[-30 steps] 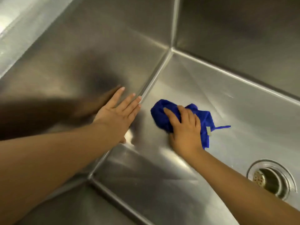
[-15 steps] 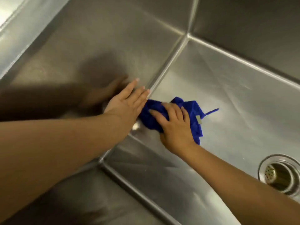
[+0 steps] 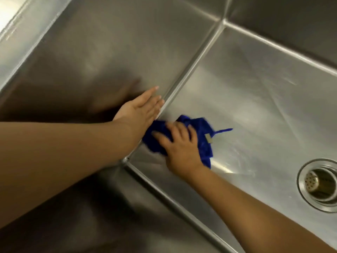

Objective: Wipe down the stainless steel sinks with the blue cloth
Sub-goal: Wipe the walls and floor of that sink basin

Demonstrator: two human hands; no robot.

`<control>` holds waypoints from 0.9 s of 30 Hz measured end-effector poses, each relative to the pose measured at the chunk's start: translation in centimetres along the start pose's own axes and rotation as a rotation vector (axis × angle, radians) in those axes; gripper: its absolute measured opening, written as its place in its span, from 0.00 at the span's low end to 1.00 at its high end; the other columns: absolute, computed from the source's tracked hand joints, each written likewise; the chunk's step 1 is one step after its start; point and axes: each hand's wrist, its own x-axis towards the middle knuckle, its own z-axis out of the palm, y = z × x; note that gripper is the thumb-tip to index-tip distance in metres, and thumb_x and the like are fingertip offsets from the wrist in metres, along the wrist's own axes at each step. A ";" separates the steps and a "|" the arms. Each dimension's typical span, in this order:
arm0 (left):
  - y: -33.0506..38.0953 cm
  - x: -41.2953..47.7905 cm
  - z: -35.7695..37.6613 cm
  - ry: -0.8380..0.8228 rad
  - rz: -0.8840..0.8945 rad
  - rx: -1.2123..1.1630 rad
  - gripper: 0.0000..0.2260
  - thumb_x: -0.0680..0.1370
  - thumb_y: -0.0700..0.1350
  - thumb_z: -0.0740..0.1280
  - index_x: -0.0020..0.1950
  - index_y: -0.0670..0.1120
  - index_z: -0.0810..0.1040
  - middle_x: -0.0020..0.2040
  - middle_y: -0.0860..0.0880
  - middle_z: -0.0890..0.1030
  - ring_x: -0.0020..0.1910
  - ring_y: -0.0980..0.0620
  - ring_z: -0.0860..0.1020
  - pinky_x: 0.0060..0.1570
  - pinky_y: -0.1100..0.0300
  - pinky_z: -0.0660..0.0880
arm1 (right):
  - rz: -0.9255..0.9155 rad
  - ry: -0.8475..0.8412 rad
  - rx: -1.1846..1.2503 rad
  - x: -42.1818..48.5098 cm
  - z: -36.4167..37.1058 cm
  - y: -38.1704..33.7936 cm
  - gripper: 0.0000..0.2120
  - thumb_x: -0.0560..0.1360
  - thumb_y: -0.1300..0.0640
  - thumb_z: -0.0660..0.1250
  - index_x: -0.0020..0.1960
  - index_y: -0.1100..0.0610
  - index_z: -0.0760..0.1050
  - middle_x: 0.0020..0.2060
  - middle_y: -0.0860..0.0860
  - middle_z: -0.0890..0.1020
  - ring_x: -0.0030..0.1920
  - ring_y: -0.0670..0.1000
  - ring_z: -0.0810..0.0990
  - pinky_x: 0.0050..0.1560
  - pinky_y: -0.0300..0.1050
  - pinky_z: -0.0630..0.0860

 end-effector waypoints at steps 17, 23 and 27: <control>0.6 1.2 -0.5 0.144 0.058 -0.277 0.51 0.76 0.66 0.59 0.71 0.41 0.23 0.72 0.40 0.25 0.74 0.40 0.30 0.59 0.36 0.25 | -0.496 -0.278 -0.115 -11.6 -3.7 7.9 0.36 0.64 0.52 0.73 0.69 0.39 0.67 0.69 0.50 0.70 0.68 0.56 0.69 0.66 0.61 0.65; 0.8 1.9 -2.2 0.187 0.060 -0.324 0.50 0.76 0.67 0.57 0.70 0.42 0.21 0.68 0.40 0.22 0.75 0.41 0.32 0.63 0.37 0.27 | -0.103 -0.150 0.003 -5.6 -2.2 5.7 0.28 0.67 0.55 0.68 0.67 0.44 0.72 0.67 0.54 0.72 0.66 0.60 0.67 0.65 0.64 0.60; 0.0 2.3 -4.0 0.276 0.077 -0.375 0.50 0.76 0.66 0.58 0.70 0.43 0.21 0.66 0.42 0.22 0.75 0.41 0.32 0.55 0.38 0.19 | -0.219 -0.207 -0.082 -13.1 -3.1 7.0 0.28 0.70 0.51 0.58 0.70 0.41 0.66 0.69 0.51 0.66 0.69 0.57 0.64 0.69 0.58 0.52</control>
